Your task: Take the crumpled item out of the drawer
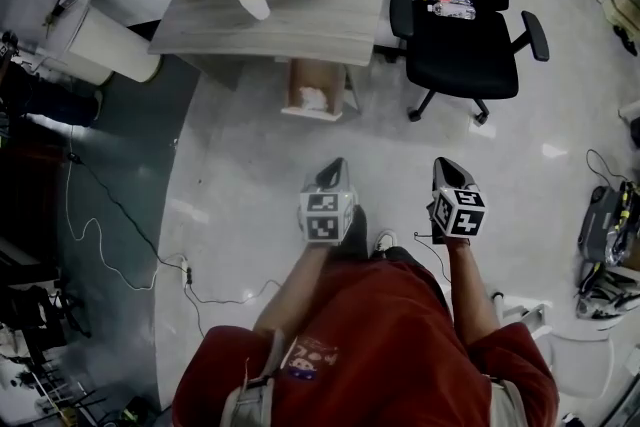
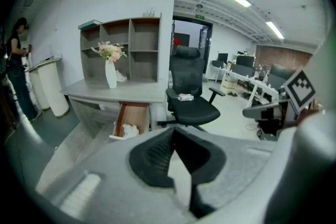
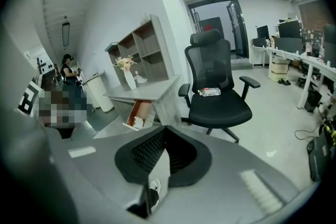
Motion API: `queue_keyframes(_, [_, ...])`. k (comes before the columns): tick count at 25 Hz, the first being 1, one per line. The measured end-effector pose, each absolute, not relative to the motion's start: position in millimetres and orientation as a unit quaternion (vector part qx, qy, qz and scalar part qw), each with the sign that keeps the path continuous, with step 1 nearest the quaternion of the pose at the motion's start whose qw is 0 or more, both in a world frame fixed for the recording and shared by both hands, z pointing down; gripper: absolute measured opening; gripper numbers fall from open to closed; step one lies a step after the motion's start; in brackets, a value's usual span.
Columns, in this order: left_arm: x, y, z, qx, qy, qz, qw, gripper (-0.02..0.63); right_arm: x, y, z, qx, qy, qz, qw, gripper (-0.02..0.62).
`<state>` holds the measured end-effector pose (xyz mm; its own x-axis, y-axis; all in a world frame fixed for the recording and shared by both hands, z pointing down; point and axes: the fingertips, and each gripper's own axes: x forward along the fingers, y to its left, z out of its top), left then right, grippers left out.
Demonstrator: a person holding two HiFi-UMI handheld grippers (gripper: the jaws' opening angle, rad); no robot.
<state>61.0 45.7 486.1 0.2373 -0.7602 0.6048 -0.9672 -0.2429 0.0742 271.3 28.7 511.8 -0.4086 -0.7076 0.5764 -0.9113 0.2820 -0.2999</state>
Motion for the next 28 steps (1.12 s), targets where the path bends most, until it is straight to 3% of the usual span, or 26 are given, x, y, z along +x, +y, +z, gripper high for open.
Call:
queue_keyframes(15, [9.2,-63.1,492.8,0.766,-0.556,0.227,0.23,-0.002,209.3,-74.4,509.6,0.523,-0.781,0.295,0.172,0.002])
queue_keyframes(28, [-84.7,-144.8,487.1,0.759,-0.572,0.212,0.227,-0.002,121.8,-157.0,502.8,0.518,-0.788,0.281,0.178,0.002])
